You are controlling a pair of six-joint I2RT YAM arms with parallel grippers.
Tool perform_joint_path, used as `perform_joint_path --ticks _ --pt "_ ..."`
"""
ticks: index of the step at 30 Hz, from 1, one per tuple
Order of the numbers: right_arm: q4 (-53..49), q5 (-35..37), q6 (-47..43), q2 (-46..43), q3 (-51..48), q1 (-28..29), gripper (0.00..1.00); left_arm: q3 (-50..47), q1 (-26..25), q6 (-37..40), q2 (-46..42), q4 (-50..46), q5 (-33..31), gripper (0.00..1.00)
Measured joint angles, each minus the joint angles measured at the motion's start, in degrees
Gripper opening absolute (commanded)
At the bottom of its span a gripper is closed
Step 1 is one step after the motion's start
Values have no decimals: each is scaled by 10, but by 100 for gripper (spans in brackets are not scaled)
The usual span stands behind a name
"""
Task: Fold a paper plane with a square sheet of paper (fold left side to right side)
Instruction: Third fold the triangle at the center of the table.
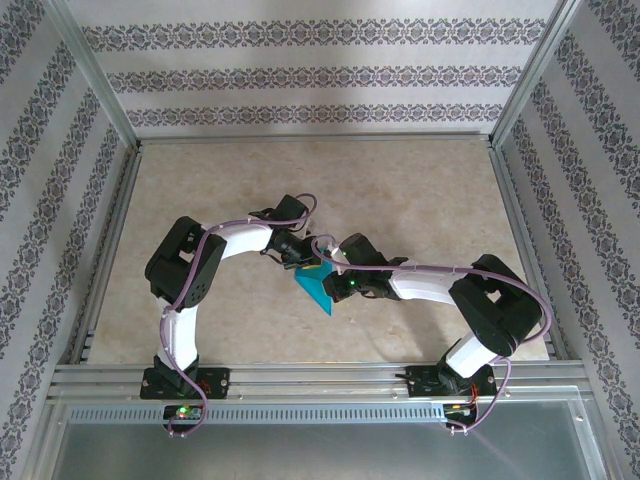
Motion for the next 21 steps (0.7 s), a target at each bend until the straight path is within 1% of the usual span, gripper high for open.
perform_joint_path --ticks 21 --pt "0 11 12 6 0 0 0 0 0 2 0 0 0 7"
